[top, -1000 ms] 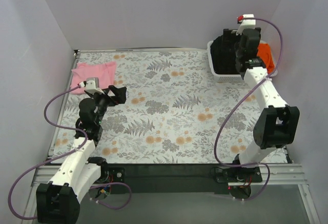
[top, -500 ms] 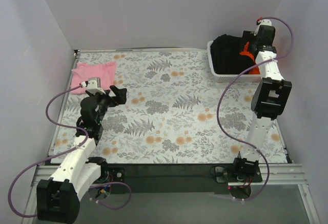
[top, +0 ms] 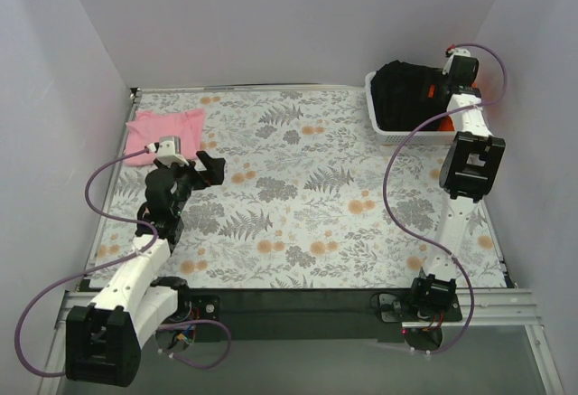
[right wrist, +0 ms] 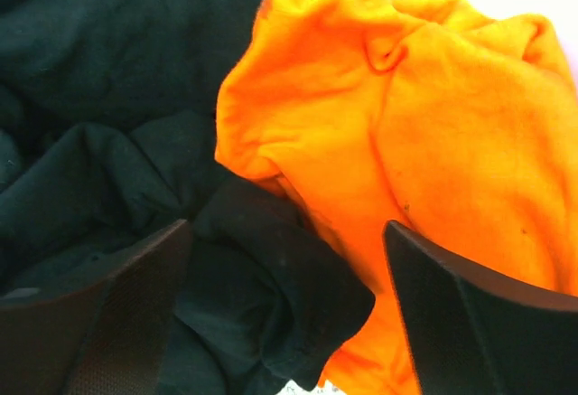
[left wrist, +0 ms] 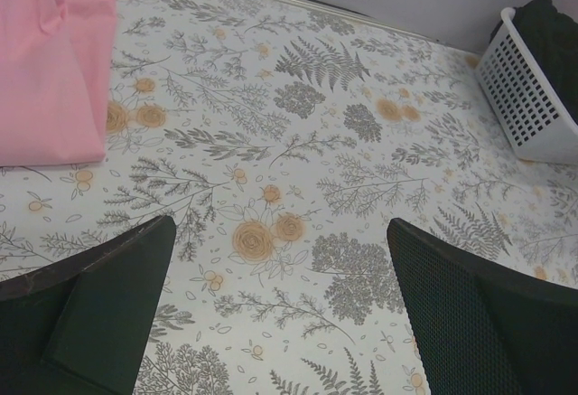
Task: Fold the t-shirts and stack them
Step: Grab the tshirt from the pile, then move the tshirt to the center of the board
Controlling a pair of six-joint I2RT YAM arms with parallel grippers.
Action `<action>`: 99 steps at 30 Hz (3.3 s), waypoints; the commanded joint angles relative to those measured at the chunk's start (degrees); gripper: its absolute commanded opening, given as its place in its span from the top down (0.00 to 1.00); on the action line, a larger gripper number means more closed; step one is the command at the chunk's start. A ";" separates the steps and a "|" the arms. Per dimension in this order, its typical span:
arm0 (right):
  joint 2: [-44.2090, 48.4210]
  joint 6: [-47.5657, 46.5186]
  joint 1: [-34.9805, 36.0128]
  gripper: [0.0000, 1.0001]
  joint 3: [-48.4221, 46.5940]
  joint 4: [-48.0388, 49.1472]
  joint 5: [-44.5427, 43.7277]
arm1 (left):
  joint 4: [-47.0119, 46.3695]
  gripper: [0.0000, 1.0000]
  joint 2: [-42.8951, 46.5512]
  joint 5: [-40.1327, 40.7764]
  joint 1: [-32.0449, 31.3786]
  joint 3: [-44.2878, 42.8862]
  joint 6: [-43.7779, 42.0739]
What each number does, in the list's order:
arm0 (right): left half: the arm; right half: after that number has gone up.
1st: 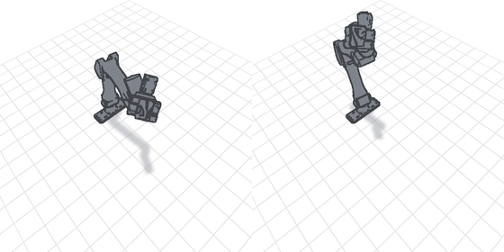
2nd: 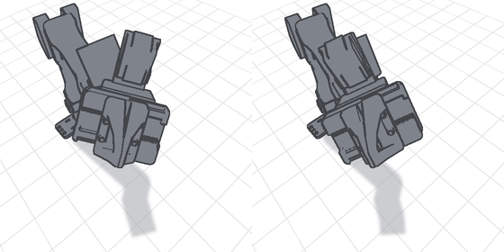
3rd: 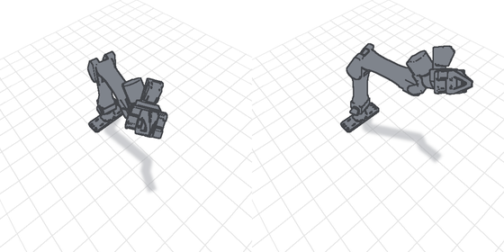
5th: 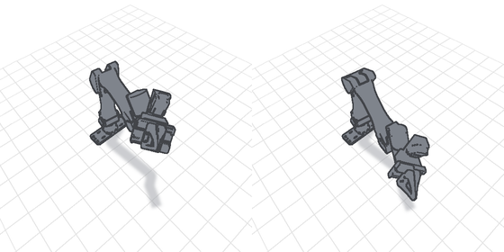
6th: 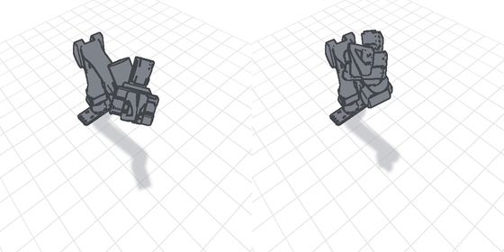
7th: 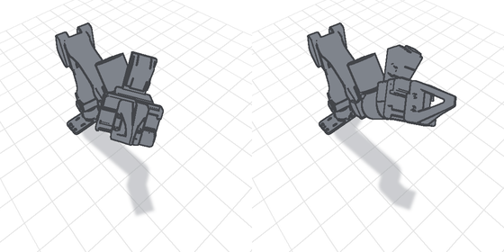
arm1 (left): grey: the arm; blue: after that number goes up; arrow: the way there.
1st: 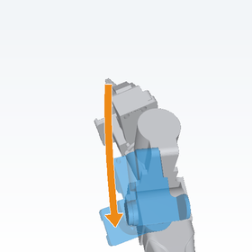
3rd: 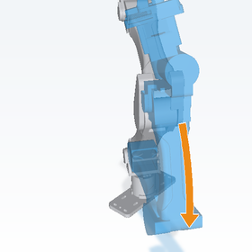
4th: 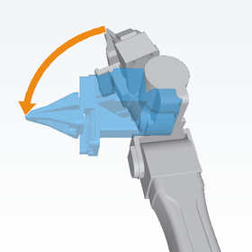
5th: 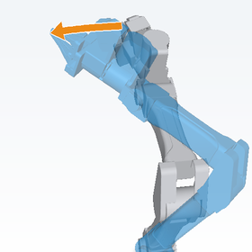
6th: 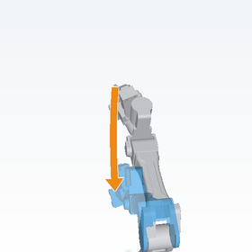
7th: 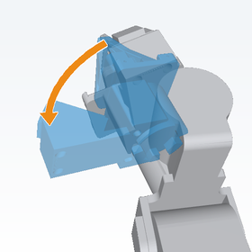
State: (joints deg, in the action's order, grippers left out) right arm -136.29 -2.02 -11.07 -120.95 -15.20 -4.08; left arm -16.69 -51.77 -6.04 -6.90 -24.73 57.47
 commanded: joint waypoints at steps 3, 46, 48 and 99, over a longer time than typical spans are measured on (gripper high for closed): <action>2.52 -2.28 0.17 0.42 2.20 4.04 0.83 | 0.08 0.02 -1.32 0.07 -0.14 -1.55 -0.96; 65.18 -1.41 35.92 0.99 34.62 13.09 7.25 | 0.17 0.02 -0.70 -1.43 -0.14 -1.20 -0.08; 65.19 -2.11 42.14 0.99 35.43 14.23 6.19 | 0.16 0.02 -0.44 -1.60 -0.14 -1.02 0.01; 61.41 10.02 67.06 0.08 70.49 19.60 -17.98 | -0.19 0.16 -3.43 -0.38 -9.53 5.48 14.33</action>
State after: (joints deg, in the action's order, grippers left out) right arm -71.70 6.37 55.64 -53.23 4.49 -23.35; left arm -17.78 -54.48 -8.08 -13.91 -20.56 68.14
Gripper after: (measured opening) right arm 0.925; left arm 0.853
